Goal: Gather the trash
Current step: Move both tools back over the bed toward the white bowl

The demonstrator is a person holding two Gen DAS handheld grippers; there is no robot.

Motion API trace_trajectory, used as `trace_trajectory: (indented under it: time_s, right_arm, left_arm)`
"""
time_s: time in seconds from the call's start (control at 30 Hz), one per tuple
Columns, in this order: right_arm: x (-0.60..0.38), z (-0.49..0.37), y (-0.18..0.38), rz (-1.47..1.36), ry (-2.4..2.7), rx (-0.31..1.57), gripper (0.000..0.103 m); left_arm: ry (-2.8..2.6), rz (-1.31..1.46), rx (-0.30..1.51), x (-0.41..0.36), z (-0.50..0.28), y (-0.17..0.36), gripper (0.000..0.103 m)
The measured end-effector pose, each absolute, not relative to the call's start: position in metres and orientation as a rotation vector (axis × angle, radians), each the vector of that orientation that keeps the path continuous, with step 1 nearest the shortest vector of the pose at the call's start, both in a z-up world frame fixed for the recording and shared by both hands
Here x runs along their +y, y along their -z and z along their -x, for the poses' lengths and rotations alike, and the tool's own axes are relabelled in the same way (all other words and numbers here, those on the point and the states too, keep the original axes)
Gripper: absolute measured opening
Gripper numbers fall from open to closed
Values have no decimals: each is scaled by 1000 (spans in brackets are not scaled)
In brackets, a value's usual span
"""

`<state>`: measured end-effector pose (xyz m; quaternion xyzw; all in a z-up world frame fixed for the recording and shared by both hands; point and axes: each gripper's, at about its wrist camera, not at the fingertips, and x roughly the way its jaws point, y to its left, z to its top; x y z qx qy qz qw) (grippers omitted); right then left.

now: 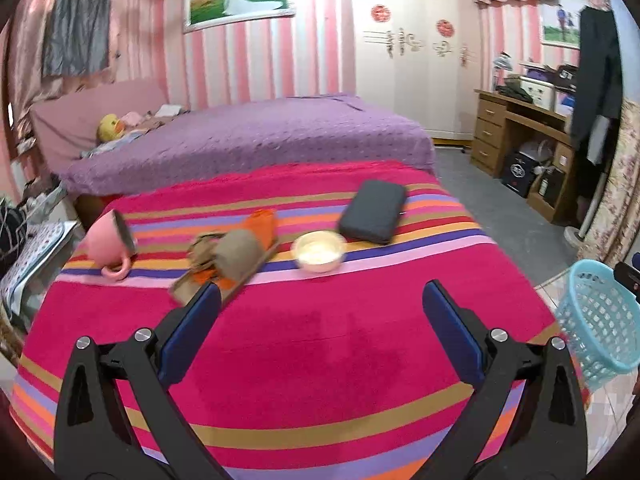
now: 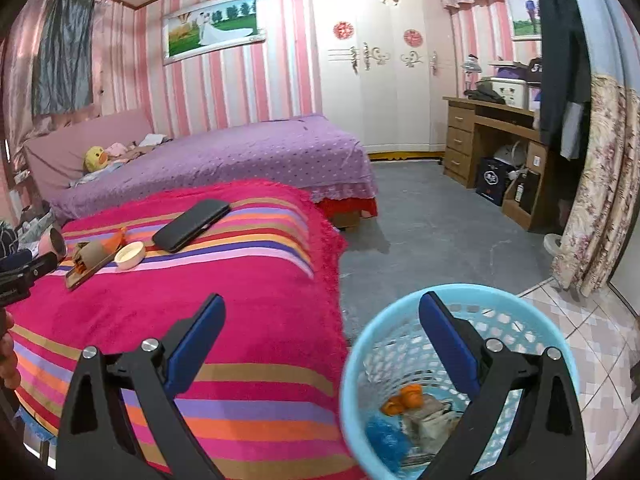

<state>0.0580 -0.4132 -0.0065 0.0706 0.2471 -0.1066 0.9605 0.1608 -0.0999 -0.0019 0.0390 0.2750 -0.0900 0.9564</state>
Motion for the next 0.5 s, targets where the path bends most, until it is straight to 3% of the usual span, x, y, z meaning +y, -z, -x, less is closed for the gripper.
trace_trajectory:
  time_s: [0.5]
  right_arm:
    - [-331, -100, -1, -110, 115, 514, 95]
  left_arm:
    - [69, -64, 600, -1, -195, 19, 97]
